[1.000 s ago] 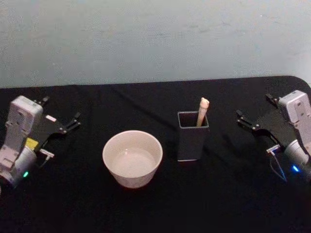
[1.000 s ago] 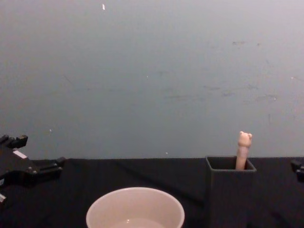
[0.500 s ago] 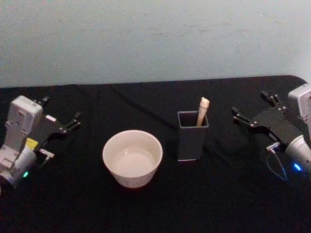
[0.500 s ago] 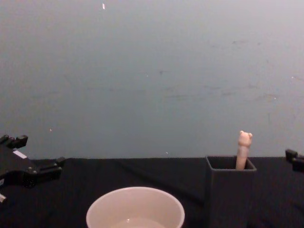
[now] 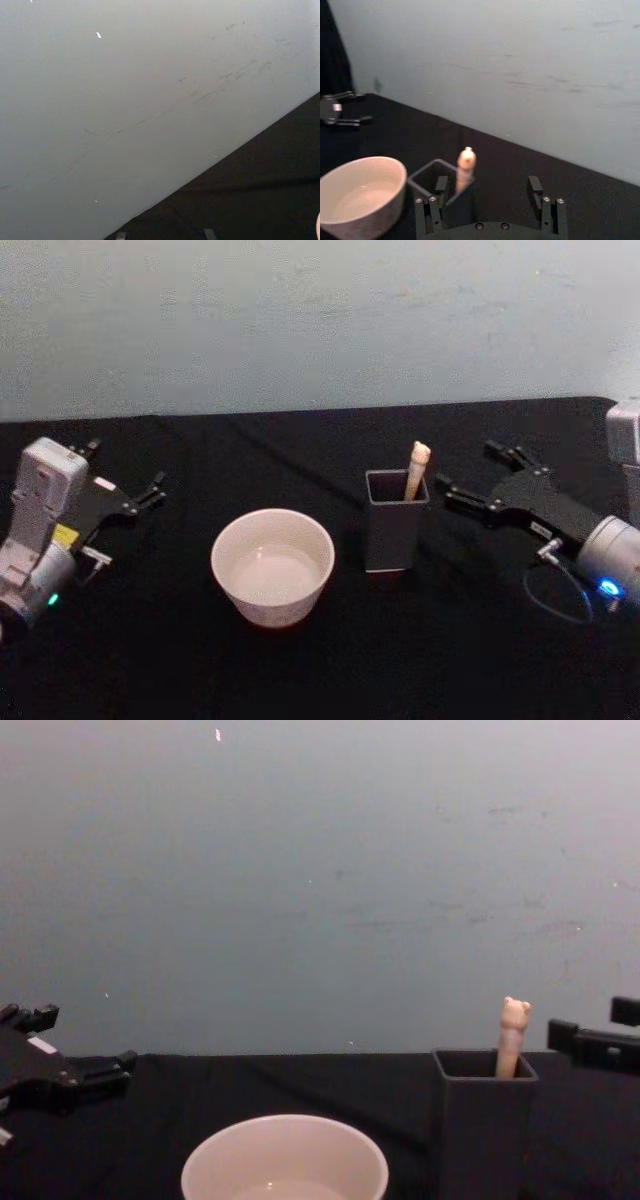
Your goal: Pick up the stirring spoon with one hand, stir inside the cup, then place it back in its original position.
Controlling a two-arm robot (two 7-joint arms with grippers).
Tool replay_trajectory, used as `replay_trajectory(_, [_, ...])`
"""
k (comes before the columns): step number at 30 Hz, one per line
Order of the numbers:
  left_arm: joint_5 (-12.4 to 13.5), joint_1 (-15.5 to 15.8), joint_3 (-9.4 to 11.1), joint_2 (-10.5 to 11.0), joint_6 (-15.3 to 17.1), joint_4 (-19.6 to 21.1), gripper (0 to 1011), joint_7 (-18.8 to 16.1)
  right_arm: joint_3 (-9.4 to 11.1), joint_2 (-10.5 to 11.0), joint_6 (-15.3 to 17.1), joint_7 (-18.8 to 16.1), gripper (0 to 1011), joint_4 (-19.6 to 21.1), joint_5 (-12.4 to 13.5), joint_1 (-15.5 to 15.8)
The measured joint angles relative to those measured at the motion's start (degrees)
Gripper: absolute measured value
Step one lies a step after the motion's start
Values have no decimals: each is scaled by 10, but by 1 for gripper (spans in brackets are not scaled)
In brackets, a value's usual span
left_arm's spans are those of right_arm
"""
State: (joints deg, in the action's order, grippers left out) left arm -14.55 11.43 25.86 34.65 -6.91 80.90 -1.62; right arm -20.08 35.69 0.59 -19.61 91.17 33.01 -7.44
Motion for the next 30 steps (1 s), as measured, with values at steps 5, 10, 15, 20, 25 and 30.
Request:
replay_trajectory(5, [0, 0, 0, 0, 0, 0, 1001, 0, -8, -15, 16, -20, 1002, -10, 1, -15])
replay_trajectory(10, [0, 0, 0, 0, 0, 0, 1001, 0, -17, -34, 28, -23, 1002, -27, -11, -33])
replay_trajectory(15, [0, 0, 0, 0, 0, 0, 1001, 0, -23, -56, 36, -23, 1002, -49, -26, -54])
replay_trajectory(20, [0, 0, 0, 0, 0, 0, 1001, 0, -25, -69, 39, -25, 1002, -63, -36, -66])
replay_trajectory(25, [0, 0, 0, 0, 0, 0, 1001, 0, -24, -81, 42, -25, 1002, -73, -47, -71])
replay_trajectory(30, [0, 0, 0, 0, 0, 0, 1001, 0, -24, -82, 42, -26, 1002, -73, -48, -72])
